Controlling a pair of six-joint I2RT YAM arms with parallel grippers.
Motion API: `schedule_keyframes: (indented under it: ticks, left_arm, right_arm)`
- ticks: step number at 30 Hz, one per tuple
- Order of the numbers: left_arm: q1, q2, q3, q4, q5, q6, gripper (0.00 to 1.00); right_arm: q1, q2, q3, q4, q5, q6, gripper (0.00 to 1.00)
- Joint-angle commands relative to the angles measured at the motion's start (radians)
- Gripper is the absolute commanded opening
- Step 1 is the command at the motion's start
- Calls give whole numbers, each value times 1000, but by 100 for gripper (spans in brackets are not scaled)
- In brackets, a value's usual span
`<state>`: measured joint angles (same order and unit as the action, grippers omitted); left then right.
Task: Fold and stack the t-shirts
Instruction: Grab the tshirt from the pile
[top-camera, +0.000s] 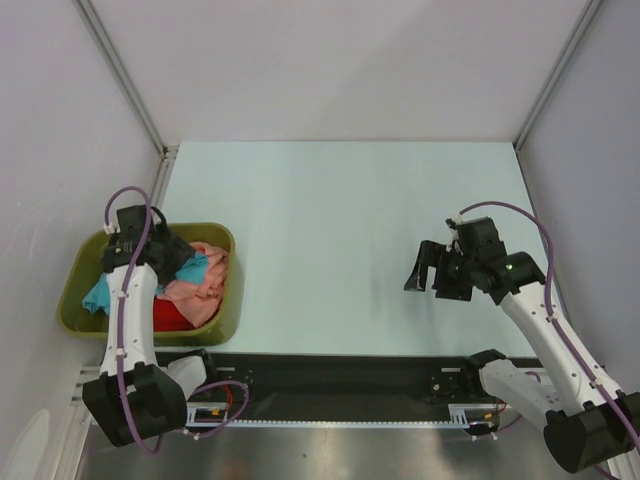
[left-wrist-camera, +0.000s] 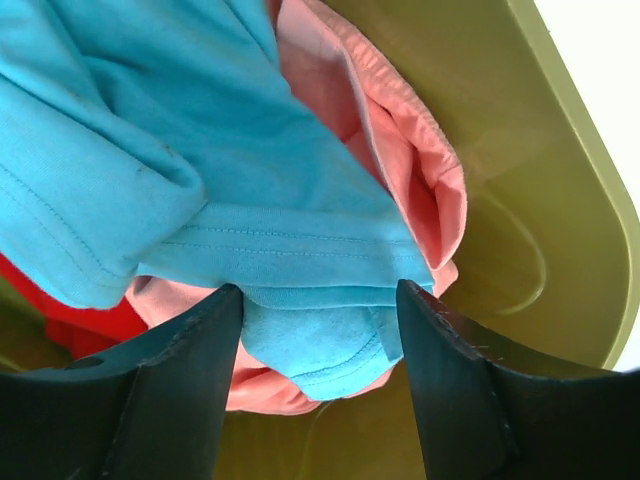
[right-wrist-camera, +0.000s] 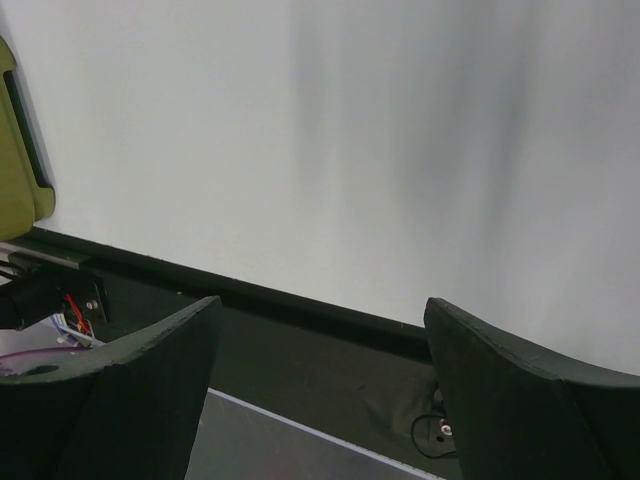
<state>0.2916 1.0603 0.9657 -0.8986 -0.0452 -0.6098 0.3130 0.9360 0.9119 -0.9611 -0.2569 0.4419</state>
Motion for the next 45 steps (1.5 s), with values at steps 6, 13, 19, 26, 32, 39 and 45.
schedule_keyframes:
  ticks: [6, 13, 19, 26, 32, 39, 45]
  left_arm:
    - [8, 6, 11, 40, -1, -19, 53]
    - [7, -33, -8, -10, -93, -34, 65]
    - [9, -62, 7, -25, -174, -41, 63]
    - [8, -20, 4, 32, -99, -36, 55]
    - [7, 53, 16, 66, -74, -25, 49]
    - [7, 50, 67, 49, -128, -11, 31]
    - [9, 15, 143, -29, -185, -13, 3]
  right_arm:
    - [0, 1, 10, 32, -13, -28, 89]
    - [1, 1, 10, 32, -18, -31, 89]
    - [0, 7, 15, 35, -27, -28, 89]
    - [0, 0, 2, 28, -27, -19, 89]
    - [0, -3, -15, 38, -31, 0, 89]
    - [-2, 1, -27, 54, -38, 17, 89]
    - [0, 17, -25, 71, -61, 26, 89]
